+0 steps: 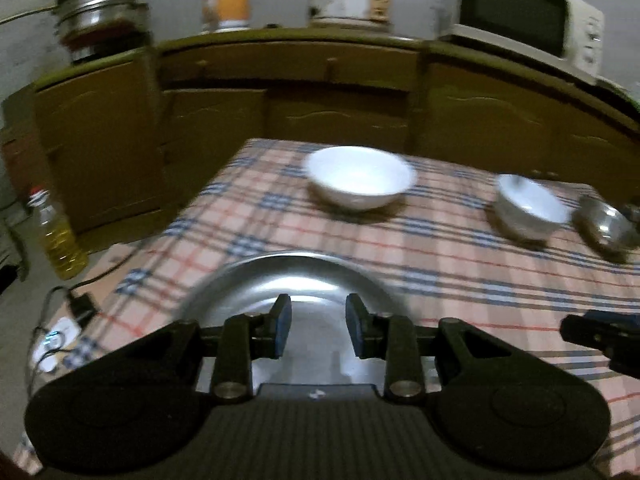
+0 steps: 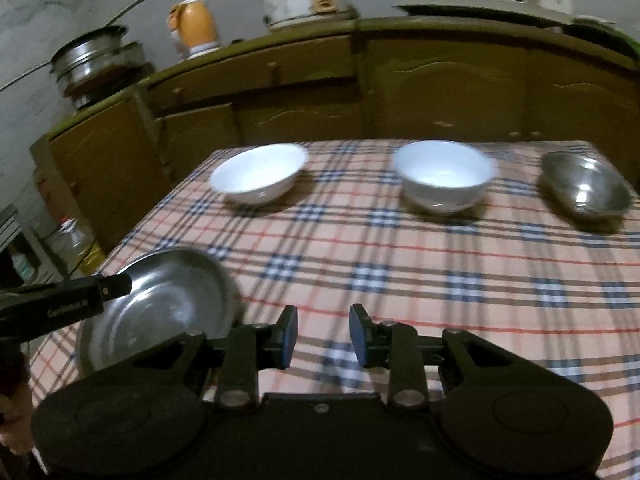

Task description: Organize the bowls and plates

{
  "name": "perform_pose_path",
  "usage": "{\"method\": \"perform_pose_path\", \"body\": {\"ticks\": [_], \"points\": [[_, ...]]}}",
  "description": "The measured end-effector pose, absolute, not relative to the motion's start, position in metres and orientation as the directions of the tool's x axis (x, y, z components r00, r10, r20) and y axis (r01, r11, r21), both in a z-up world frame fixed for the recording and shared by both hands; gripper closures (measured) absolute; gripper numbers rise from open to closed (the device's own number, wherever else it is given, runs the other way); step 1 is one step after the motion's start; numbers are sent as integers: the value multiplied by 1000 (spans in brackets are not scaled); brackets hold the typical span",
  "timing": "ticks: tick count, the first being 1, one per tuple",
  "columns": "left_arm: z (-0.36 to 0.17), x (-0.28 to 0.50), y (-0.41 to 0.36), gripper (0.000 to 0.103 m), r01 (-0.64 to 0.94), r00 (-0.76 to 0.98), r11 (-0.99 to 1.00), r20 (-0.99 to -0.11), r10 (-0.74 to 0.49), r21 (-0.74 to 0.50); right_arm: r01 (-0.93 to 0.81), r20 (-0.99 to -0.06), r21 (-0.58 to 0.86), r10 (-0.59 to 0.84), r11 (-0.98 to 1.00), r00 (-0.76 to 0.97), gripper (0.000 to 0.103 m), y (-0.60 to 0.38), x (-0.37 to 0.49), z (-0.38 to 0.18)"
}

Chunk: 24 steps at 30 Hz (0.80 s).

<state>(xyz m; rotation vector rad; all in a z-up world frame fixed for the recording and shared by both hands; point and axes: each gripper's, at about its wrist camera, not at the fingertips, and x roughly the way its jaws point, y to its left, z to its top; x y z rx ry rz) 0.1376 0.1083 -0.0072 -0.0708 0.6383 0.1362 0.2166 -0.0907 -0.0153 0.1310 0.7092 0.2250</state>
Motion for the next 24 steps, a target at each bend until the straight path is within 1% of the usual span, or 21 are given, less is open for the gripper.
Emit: {"method": "perform_pose_path", "body": {"ticks": [10, 18, 21, 24], "points": [[7, 156, 14, 71, 22, 806, 999, -590, -42, -42, -30, -607, 193, 143, 981, 781, 66, -177, 192, 2], [10, 178, -43, 71, 116, 793, 992, -598, -118, -42, 77, -595, 204, 61, 976, 801, 64, -242, 178, 7], [11, 193, -61, 71, 141, 784, 988, -603, -148, -60, 122, -589, 208, 24, 970, 808, 64, -268, 178, 9], [11, 210, -81, 70, 164, 780, 984, -602, -169, -64, 169, -586, 210, -15, 963, 810, 62, -294, 180, 10]]}}
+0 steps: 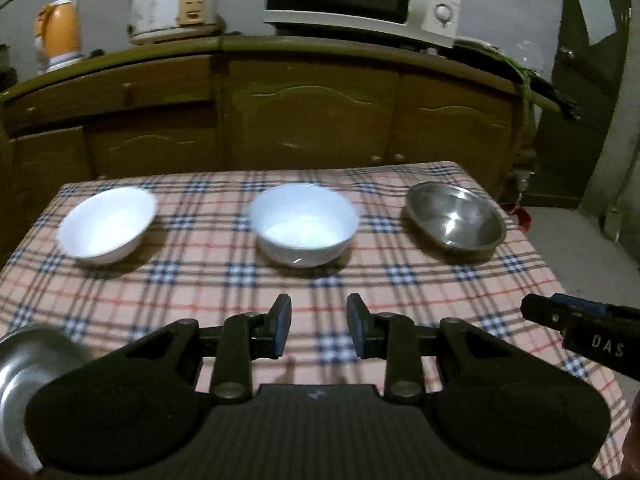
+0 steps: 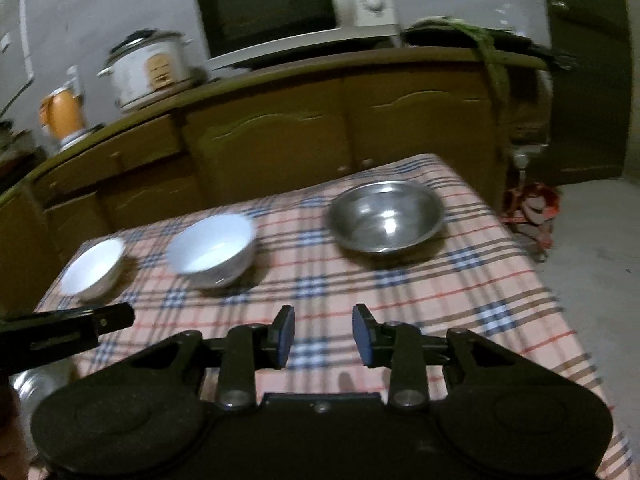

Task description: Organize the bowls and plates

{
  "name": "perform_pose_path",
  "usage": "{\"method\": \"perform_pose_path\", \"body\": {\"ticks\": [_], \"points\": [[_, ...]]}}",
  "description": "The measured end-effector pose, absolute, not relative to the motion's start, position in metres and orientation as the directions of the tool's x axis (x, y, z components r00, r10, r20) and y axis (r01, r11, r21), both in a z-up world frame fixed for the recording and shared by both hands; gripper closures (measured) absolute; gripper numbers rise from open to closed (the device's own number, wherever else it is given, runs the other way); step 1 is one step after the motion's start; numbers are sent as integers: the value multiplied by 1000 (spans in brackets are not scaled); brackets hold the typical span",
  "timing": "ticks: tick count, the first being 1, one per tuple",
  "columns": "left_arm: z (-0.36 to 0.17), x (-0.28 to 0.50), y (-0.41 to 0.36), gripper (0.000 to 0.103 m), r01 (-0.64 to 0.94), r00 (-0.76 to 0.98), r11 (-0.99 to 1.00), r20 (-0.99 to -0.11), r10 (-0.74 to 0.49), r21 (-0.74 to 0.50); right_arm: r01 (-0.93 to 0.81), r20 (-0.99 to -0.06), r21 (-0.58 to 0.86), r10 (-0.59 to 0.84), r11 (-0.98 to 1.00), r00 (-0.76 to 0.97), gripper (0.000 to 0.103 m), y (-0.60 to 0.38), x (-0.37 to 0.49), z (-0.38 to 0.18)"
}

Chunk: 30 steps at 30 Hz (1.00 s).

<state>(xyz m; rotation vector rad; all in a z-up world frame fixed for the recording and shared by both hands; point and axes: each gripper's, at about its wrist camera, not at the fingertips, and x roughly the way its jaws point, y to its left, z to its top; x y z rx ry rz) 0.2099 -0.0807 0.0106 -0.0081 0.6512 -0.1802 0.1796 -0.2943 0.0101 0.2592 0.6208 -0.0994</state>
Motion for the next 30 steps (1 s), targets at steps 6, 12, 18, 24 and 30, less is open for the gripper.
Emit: {"method": "perform_pose_path", "body": {"ticks": [6, 12, 18, 24, 30], "points": [[4, 252, -119, 70, 190, 762, 980, -620, -189, -65, 274, -598, 235, -84, 932, 797, 61, -348, 198, 8], [-5, 297, -155, 62, 226, 757, 973, -619, -211, -54, 337, -622, 249, -117, 908, 775, 55, -395, 238, -2], [-17, 345, -191, 46, 249, 751, 966, -618, -234, -63, 345, -651, 273, -92, 898, 754, 54, -424, 274, -23], [-42, 382, -217, 47, 259, 725, 965, -654, -214, -28, 347, -673, 289, -68, 892, 737, 53, -439, 302, -44], [-62, 403, -220, 82, 280, 676, 958, -696, -241, -60, 315, -681, 324, -11, 892, 733, 78, -442, 317, -60]]}}
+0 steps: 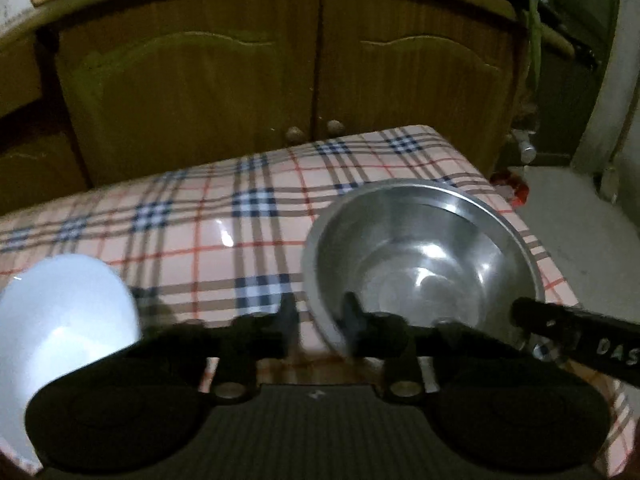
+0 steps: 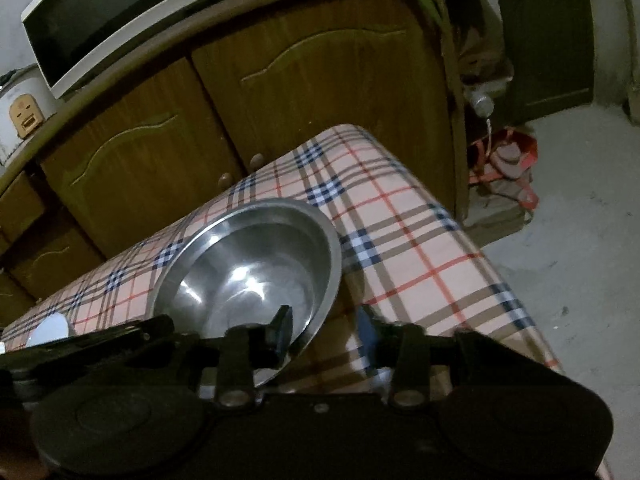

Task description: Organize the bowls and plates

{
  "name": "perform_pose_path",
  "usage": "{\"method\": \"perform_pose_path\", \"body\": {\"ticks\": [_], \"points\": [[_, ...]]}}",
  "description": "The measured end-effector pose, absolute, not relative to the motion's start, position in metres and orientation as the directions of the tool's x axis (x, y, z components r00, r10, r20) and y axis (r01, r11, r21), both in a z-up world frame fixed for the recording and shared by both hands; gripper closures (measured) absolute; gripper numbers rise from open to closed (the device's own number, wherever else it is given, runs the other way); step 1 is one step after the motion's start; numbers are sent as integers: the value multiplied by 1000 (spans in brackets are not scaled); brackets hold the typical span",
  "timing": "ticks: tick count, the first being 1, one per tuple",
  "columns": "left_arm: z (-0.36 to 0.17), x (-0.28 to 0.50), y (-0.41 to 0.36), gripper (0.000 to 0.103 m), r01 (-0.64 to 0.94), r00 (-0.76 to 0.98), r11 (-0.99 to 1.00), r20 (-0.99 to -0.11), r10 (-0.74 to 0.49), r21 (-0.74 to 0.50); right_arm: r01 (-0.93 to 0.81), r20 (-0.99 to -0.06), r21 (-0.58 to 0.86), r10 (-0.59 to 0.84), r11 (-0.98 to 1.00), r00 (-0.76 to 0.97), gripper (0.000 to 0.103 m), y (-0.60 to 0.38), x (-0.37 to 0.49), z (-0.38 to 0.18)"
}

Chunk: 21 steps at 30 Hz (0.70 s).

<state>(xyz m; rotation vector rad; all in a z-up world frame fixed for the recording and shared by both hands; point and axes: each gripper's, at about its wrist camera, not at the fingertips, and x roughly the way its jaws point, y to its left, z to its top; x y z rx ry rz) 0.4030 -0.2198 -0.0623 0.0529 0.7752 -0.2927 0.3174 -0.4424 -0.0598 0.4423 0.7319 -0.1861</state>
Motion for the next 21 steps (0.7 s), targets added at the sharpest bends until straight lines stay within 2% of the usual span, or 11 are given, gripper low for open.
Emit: {"method": "perform_pose_path", "body": {"ticks": [8, 21], "points": [[-47, 386, -212, 84, 282, 698, 956, -665, -267, -88, 297, -647, 311, -27, 903, 762, 80, -431, 301, -46], [18, 289, -179, 85, 246, 767, 966, -593, -247, -84, 214, -578, 270, -20, 939, 816, 80, -383, 200, 35]]}}
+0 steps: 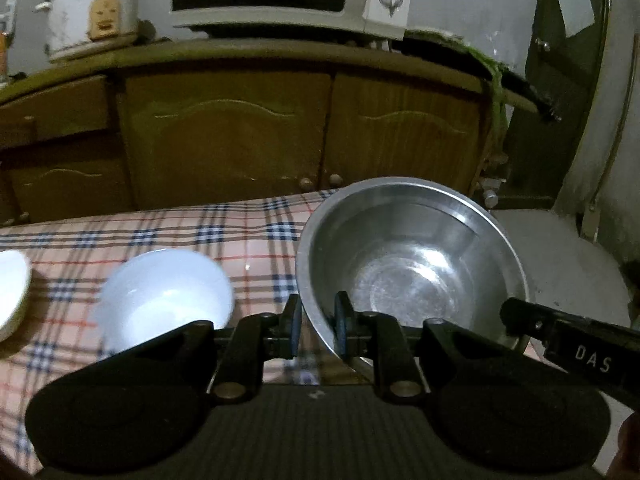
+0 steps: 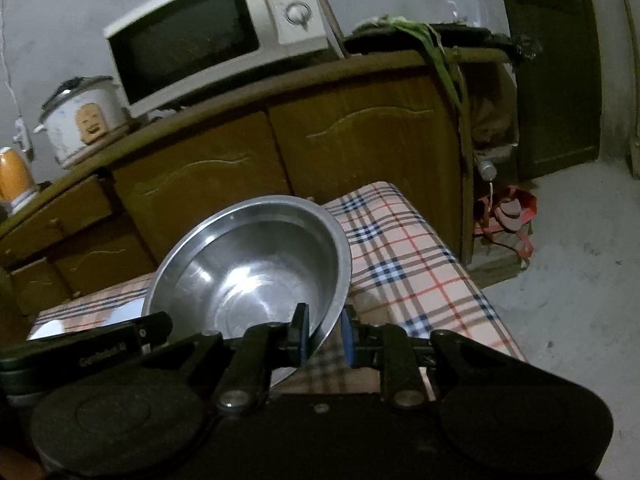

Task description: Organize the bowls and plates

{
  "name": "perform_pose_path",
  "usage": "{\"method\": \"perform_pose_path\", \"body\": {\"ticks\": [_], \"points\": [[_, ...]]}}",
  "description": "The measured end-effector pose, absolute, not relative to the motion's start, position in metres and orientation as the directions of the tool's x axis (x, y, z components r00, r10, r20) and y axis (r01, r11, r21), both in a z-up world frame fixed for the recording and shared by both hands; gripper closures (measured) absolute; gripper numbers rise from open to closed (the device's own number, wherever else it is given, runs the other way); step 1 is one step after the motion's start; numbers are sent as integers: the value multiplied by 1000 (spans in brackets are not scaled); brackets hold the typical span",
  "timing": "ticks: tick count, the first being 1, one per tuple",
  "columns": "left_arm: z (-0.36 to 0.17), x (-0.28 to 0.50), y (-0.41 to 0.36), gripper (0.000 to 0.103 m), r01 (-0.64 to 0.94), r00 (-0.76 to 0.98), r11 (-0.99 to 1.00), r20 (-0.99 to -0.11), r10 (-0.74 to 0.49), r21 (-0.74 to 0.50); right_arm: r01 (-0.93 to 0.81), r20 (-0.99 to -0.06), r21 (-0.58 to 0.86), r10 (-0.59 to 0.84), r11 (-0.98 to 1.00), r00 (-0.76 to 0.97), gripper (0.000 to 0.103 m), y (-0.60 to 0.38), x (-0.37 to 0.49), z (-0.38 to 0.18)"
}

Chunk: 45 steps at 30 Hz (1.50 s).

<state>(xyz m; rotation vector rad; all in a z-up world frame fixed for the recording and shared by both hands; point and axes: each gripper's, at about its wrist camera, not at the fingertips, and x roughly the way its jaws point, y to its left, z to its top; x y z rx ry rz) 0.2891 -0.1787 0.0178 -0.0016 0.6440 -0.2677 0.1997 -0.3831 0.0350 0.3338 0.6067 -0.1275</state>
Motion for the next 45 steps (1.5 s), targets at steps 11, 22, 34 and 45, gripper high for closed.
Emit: {"method": "perform_pose_path", "body": {"ticks": [11, 22, 34, 45], "points": [[34, 196, -135, 84, 205, 795, 978, -577, -185, -30, 144, -556, 261, 27, 954, 831, 80, -326, 92, 69], [13, 141, -94, 84, 148, 792, 989, -601, -111, 12, 90, -597, 270, 94, 959, 796, 80, -276, 27, 50], [-25, 133, -83, 83, 123, 747, 992, -661, -76, 24, 78, -702, 253, 127, 964, 701, 80, -260, 19, 8], [-44, 134, -83, 83, 113, 726, 993, -684, -72, 16, 91, -732, 249, 126, 964, 669, 80, -261, 21, -13]]}}
